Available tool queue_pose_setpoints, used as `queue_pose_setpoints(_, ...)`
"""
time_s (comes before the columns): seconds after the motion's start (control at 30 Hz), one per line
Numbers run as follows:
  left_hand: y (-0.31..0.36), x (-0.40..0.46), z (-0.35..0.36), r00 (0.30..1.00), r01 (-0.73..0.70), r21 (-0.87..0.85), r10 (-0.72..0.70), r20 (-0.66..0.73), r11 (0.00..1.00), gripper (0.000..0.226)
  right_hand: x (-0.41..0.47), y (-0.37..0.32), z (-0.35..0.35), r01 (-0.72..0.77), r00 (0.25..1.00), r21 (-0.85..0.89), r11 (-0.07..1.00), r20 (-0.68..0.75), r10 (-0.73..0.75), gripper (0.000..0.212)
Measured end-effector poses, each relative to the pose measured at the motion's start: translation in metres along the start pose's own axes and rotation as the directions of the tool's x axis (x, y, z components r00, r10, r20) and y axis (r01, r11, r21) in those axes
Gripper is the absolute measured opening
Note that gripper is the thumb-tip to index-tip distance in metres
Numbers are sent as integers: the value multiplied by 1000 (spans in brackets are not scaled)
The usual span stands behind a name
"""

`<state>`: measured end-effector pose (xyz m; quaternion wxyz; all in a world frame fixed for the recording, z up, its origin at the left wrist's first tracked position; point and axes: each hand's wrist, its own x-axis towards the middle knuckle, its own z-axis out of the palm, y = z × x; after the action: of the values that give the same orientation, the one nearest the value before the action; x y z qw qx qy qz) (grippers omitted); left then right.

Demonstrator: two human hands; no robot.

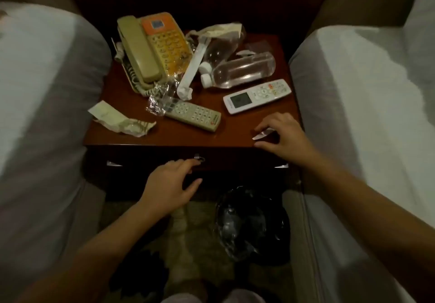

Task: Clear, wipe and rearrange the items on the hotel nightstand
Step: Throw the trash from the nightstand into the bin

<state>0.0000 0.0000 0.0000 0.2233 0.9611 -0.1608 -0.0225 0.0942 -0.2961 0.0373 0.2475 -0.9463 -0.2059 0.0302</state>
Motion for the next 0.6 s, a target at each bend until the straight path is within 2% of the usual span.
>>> queue_pose_setpoints(0.17, -6, -8, 40, 998, 59, -55, -60, -13, 997, 54, -5, 3, 11, 90, 990, -121, 989, -96, -102, 44)
queue_pose_setpoints(0.33, -15, -11, 87, 997, 73, -31, -72, 24, 997, 49, -27, 2, 47, 165, 907, -152, 975, -364, -210, 15)
queue_pose_setpoints(0.47, -18, -15, 126, 993, 105, -12, -104, 61, 994, 49, -44, -3, 64, 203, 814, -135, 970, -528, -244, 9)
queue_pose_setpoints(0.53, -19, -18, 145, 989, 127, -6, -126, 78, 992, 52, -54, -6, 74, 201, 798, -130, 971, -554, -239, 9)
queue_pose_setpoints(0.6, -17, -21, 162, 983, 150, -10, -148, 111, 989, 56, -67, -8, 90, 194, 822, -108, 975, -524, -222, 11)
